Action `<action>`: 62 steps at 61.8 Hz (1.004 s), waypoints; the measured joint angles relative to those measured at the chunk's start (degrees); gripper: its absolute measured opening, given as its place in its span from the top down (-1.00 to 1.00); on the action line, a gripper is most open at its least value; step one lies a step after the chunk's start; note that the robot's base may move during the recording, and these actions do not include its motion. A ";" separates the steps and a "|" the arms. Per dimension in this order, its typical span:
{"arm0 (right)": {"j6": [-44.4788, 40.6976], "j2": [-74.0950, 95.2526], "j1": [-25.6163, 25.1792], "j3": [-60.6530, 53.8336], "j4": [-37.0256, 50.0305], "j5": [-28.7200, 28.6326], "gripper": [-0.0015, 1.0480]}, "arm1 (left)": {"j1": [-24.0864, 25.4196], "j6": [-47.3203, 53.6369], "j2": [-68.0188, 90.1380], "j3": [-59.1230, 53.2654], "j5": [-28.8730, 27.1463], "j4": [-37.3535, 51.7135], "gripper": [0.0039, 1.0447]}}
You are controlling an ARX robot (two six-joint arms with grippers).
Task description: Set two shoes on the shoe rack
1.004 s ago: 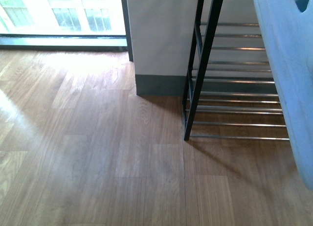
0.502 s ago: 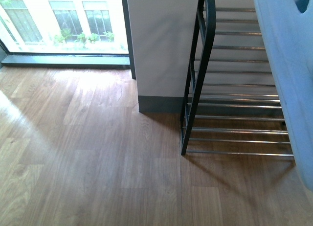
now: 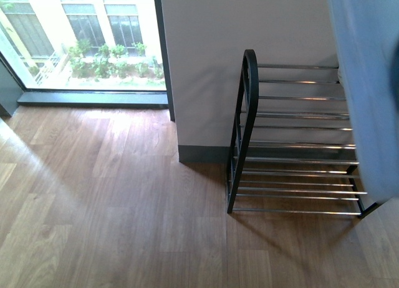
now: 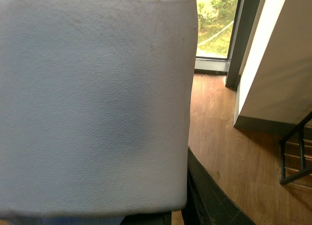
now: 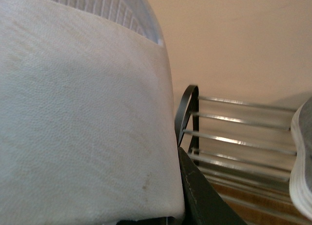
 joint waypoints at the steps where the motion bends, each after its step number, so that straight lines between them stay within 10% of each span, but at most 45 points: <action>1: -0.11 0.72 0.02 0.87 -0.61 0.39 0.97 | 0.00 0.00 0.00 0.00 0.02 0.00 0.97; 62: -22.93 58.12 -3.26 58.45 -24.55 34.88 0.97 | 0.00 -0.02 0.00 0.00 -0.02 0.00 0.97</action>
